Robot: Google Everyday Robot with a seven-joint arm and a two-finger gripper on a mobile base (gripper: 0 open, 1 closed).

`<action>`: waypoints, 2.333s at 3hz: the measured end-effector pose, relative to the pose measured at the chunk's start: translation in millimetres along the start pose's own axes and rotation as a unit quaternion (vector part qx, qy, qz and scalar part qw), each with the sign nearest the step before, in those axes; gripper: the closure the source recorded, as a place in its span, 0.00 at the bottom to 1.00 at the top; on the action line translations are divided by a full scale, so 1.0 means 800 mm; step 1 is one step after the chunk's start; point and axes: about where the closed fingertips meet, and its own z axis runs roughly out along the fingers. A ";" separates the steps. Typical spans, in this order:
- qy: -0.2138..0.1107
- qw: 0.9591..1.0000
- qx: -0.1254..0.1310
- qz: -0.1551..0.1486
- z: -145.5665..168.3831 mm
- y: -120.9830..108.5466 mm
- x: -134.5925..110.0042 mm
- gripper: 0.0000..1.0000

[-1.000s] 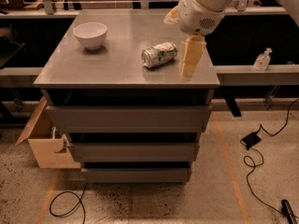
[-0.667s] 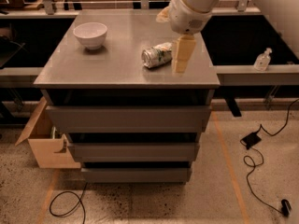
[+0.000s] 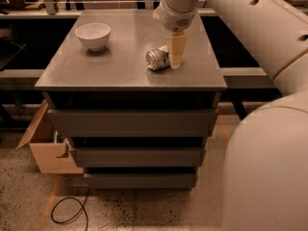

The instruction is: Move 7up can near white bowl

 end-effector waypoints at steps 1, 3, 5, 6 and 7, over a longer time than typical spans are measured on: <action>0.046 0.999 -0.013 -0.017 0.035 -0.018 0.005 0.00; 0.094 0.993 -0.054 -0.046 0.090 -0.028 0.006 0.00; 0.061 0.994 -0.081 -0.040 0.118 -0.018 0.008 0.41; 0.049 0.994 -0.086 -0.042 0.121 -0.017 0.005 0.64; 0.040 0.994 -0.086 -0.045 0.121 -0.018 0.001 0.88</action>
Offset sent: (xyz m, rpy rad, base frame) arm 0.0625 0.0173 -0.0557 -0.2955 0.0348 0.0033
